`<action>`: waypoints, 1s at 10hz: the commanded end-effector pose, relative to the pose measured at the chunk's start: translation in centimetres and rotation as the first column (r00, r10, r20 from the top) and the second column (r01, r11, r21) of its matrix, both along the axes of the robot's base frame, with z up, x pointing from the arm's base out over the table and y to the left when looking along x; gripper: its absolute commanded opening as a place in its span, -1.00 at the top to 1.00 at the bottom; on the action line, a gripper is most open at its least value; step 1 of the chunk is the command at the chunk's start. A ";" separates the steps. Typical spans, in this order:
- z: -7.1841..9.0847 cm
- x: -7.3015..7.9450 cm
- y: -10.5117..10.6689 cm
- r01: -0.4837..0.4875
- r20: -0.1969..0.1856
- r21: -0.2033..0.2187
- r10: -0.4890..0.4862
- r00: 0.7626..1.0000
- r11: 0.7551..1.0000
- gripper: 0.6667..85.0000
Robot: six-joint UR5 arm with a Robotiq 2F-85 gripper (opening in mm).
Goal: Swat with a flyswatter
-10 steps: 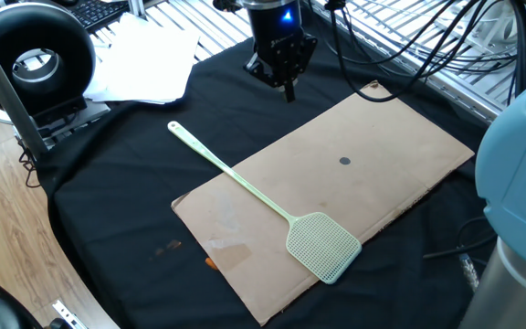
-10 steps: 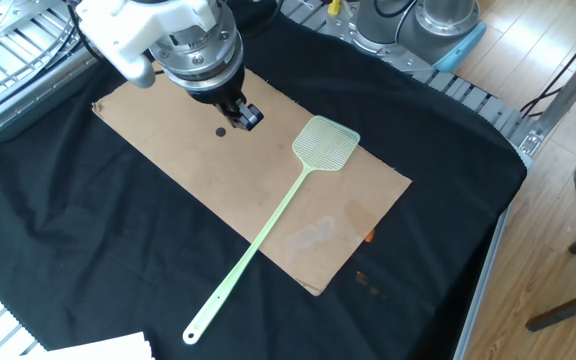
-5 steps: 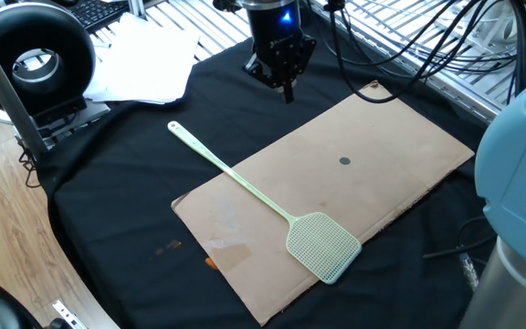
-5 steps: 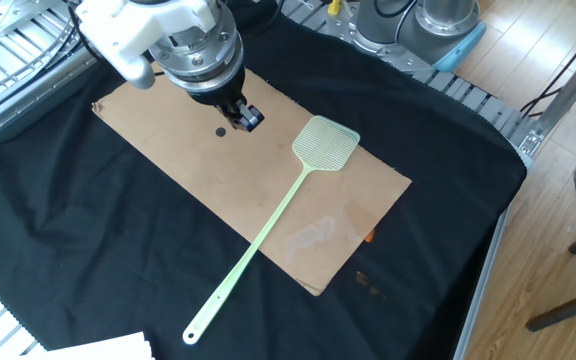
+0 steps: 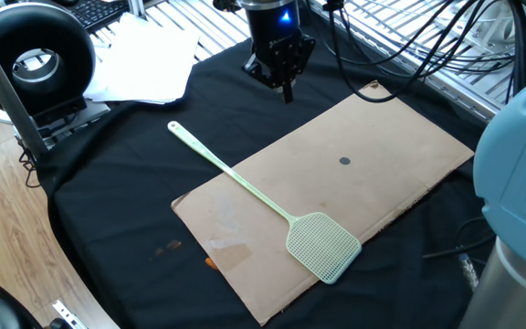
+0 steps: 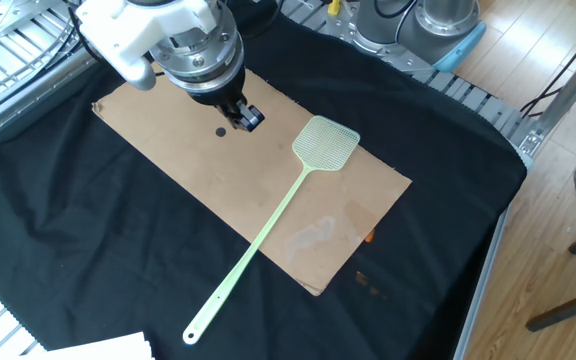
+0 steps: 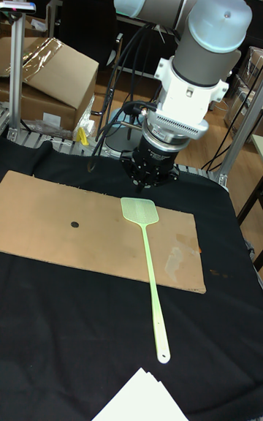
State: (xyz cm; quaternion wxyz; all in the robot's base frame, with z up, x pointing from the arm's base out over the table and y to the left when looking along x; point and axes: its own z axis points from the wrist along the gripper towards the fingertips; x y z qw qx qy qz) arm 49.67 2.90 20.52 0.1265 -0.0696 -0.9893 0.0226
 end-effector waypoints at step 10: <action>-0.5 -1.5 -1.3 -0.232 -0.006 0.117 0.234 0.972 0.966 -0.61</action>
